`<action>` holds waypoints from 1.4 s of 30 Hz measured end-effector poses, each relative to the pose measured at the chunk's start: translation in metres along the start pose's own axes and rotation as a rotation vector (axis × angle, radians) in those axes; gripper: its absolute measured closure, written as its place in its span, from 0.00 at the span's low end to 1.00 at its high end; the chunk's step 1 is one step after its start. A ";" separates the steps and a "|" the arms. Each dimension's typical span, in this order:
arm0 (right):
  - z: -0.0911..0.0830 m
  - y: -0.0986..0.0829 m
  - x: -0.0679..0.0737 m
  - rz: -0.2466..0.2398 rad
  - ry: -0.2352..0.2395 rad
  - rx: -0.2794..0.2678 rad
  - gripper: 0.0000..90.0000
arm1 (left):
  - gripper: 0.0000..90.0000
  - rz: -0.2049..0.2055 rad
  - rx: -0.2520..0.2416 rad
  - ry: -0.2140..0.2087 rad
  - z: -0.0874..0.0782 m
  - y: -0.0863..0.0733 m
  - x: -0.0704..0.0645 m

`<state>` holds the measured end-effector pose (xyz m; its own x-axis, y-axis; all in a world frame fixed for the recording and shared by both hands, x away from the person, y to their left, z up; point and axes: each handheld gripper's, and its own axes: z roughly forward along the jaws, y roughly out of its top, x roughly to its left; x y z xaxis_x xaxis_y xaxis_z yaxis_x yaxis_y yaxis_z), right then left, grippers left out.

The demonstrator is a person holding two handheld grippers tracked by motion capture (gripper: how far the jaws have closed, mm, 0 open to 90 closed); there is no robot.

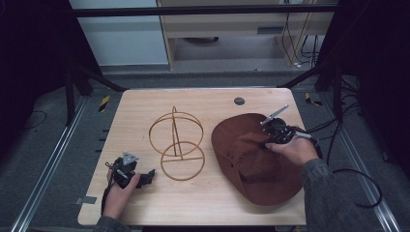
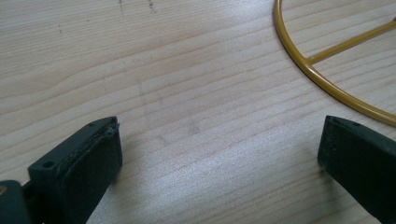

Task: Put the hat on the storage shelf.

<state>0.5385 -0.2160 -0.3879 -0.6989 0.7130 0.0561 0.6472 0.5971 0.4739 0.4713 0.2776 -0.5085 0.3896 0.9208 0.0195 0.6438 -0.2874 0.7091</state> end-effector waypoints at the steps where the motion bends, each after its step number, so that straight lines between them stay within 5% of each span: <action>1: -0.002 0.000 0.000 -0.002 -0.001 -0.005 0.99 | 0.00 0.000 0.000 0.000 0.000 0.000 0.000; 15: -0.041 0.013 0.010 -0.033 -0.004 -0.068 0.99 | 0.00 0.000 0.000 0.000 0.000 0.000 0.000; 27: -0.077 0.035 0.019 -0.019 -0.010 -0.189 0.99 | 0.00 0.001 -0.003 0.001 0.000 0.000 0.000; 42: -0.108 0.043 0.016 -0.006 -0.039 -0.259 0.99 | 0.00 0.001 -0.002 0.001 0.000 0.000 0.000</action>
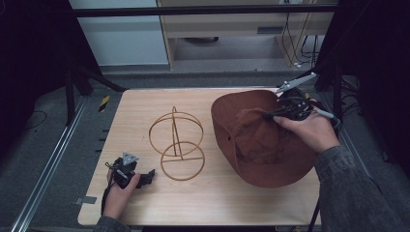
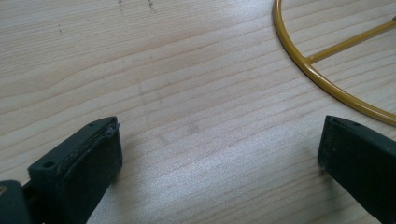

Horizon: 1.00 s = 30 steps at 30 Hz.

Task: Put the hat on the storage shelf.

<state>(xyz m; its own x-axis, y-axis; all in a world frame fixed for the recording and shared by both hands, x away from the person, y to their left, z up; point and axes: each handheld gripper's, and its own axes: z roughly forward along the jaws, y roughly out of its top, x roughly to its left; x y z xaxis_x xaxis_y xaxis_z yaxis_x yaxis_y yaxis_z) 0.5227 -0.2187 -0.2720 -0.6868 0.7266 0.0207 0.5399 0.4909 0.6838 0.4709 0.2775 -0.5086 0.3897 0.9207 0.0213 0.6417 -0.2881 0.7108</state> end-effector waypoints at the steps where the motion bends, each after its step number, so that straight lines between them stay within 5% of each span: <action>1: -0.004 0.002 -0.001 0.003 -0.008 -0.007 0.99 | 0.00 0.000 0.000 0.000 0.000 0.000 0.000; 14: -0.026 0.015 -0.005 0.026 -0.020 -0.069 0.99 | 0.00 -0.001 0.002 -0.001 0.000 0.000 0.000; 30: -0.048 0.045 0.010 0.022 -0.025 -0.163 0.99 | 0.00 0.000 0.003 -0.001 0.000 0.000 0.000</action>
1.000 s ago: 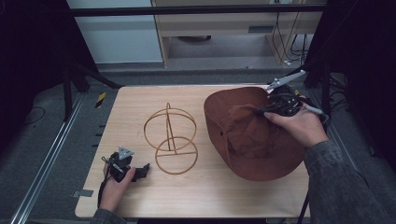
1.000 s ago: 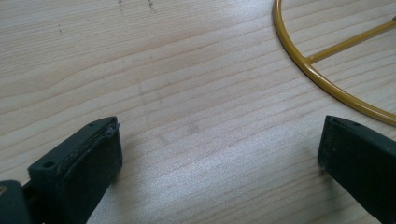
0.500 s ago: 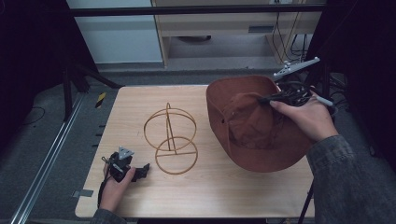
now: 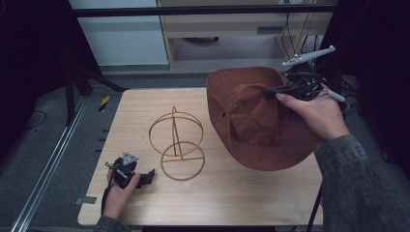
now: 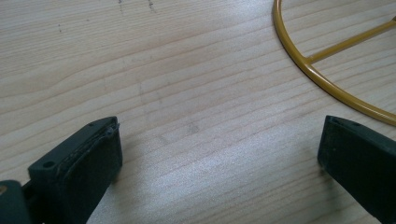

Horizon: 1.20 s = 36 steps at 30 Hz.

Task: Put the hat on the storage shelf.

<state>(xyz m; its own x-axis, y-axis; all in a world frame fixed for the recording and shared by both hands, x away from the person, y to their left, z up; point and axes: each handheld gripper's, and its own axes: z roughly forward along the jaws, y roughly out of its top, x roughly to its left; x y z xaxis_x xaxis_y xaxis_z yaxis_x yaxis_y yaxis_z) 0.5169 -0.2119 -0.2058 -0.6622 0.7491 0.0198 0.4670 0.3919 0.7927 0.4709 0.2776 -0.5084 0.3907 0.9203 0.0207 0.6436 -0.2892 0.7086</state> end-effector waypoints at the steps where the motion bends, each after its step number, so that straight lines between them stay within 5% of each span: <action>1: -0.001 0.002 0.001 0.000 0.001 -0.004 0.99 | 0.00 0.000 0.000 0.000 0.000 0.000 0.000; 36: -0.006 0.037 0.036 -0.028 0.062 -0.093 0.99 | 0.00 -0.001 -0.001 0.000 0.000 0.000 0.000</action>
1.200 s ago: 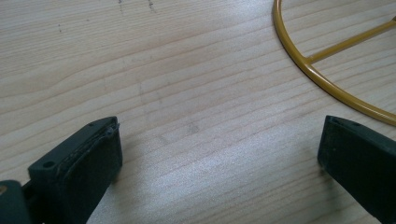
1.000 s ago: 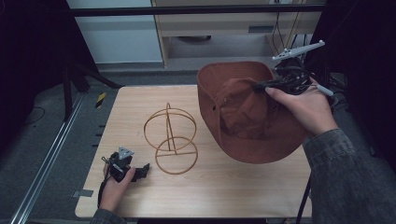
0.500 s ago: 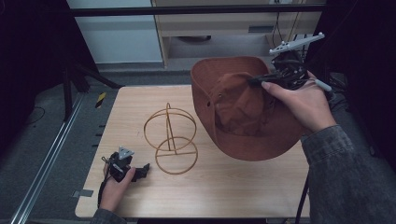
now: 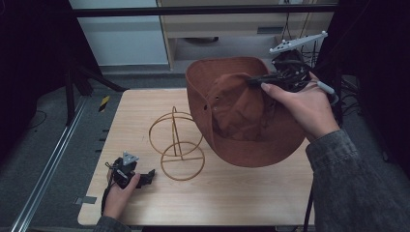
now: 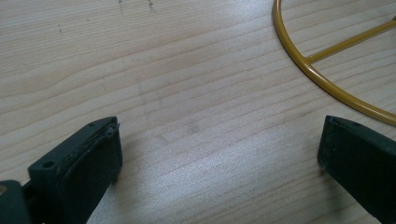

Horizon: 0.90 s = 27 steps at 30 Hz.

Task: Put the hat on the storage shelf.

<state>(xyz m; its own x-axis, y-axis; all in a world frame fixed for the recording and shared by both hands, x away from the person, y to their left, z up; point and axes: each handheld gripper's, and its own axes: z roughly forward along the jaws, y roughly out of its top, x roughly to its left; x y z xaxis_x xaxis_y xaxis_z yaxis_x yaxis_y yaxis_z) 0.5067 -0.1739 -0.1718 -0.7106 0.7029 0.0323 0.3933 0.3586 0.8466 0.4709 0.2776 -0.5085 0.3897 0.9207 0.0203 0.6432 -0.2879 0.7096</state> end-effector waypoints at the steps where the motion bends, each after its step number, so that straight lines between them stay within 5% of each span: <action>1: 0.000 0.001 0.001 0.002 0.002 -0.001 0.99 | 0.00 0.000 0.000 0.000 0.000 0.000 0.000; 27: 0.028 0.020 0.042 -0.025 0.083 -0.055 0.99 | 0.00 -0.001 -0.001 0.000 0.000 0.000 0.000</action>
<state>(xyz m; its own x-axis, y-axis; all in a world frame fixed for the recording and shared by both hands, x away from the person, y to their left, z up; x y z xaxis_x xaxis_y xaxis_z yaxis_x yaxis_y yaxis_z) 0.5013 -0.1195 -0.1682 -0.7668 0.6397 0.0526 0.3433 0.3396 0.8757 0.4711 0.2776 -0.5085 0.3888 0.9211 0.0195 0.6427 -0.2864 0.7106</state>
